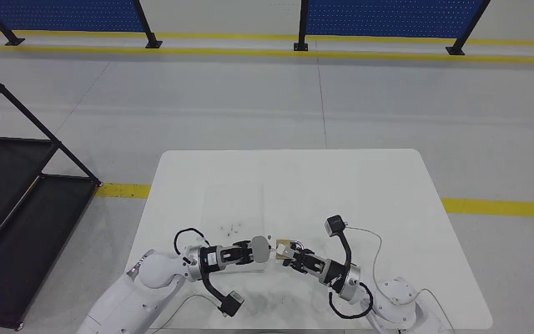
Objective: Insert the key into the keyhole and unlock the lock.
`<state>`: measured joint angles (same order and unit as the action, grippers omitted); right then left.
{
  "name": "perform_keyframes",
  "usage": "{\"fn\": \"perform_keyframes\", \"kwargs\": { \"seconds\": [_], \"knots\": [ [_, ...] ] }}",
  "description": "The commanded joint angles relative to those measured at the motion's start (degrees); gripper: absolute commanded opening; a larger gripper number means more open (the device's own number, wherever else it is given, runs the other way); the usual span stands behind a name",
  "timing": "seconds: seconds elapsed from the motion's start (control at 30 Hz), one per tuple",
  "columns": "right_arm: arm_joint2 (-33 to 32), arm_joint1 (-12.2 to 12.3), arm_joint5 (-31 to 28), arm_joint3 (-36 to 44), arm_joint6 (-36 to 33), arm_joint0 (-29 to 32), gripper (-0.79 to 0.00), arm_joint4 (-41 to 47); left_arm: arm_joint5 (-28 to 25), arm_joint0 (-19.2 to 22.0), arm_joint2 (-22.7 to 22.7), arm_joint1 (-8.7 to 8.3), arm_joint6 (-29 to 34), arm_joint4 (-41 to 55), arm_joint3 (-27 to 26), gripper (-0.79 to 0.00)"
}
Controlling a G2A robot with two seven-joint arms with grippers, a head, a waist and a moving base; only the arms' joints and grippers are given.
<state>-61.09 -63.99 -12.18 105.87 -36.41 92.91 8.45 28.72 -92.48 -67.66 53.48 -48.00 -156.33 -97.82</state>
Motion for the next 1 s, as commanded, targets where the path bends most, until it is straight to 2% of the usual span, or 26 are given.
{"fn": "perform_keyframes", "kwargs": {
  "seconds": [0.0,0.47,0.5,0.53,0.57,0.6,0.63,0.77,0.87,0.97],
  "knots": [
    [0.04,0.01,-0.03,-0.03,0.02,-0.04,-0.785,0.03,-0.05,0.04,0.08,0.01,0.03,-0.07,-0.06,-0.785],
    [0.24,0.12,0.03,-0.20,0.12,-0.29,-0.785,0.31,-0.37,0.44,0.79,0.13,-0.52,0.50,-0.02,-0.785],
    [0.24,0.13,0.02,-0.21,0.14,-0.30,-0.785,0.32,-0.39,0.48,0.78,0.12,-0.59,0.55,0.00,-0.767],
    [0.24,0.14,0.02,-0.22,0.14,-0.32,-0.785,0.34,-0.40,0.49,0.79,0.12,-0.68,0.68,-0.03,-0.662],
    [0.24,0.15,0.03,-0.23,0.14,-0.36,-0.785,0.36,-0.50,0.48,0.76,0.12,-0.68,0.83,-0.01,-0.431],
    [0.22,0.16,0.03,-0.24,0.17,-0.38,-0.785,0.41,-0.59,0.47,0.75,0.11,-0.76,0.98,-0.04,-0.123],
    [0.21,0.16,0.00,-0.27,0.23,-0.40,-0.785,0.46,-0.73,0.46,0.69,0.11,-0.71,1.17,-0.04,0.000],
    [0.17,0.19,-0.04,-0.43,0.28,-0.48,-0.785,0.72,-0.78,0.04,0.20,0.09,-0.71,3.99,-0.37,0.000],
    [0.14,0.20,-0.34,-0.59,0.33,-0.51,-0.785,1.13,-2.97,-0.15,-0.88,-0.07,-1.34,7.57,-0.37,0.000],
    [0.12,0.21,-0.67,-0.90,0.33,-0.56,-0.785,1.58,-7.39,-0.35,-2.37,-0.40,-2.61,10.74,-0.70,0.000]
  ]
}}
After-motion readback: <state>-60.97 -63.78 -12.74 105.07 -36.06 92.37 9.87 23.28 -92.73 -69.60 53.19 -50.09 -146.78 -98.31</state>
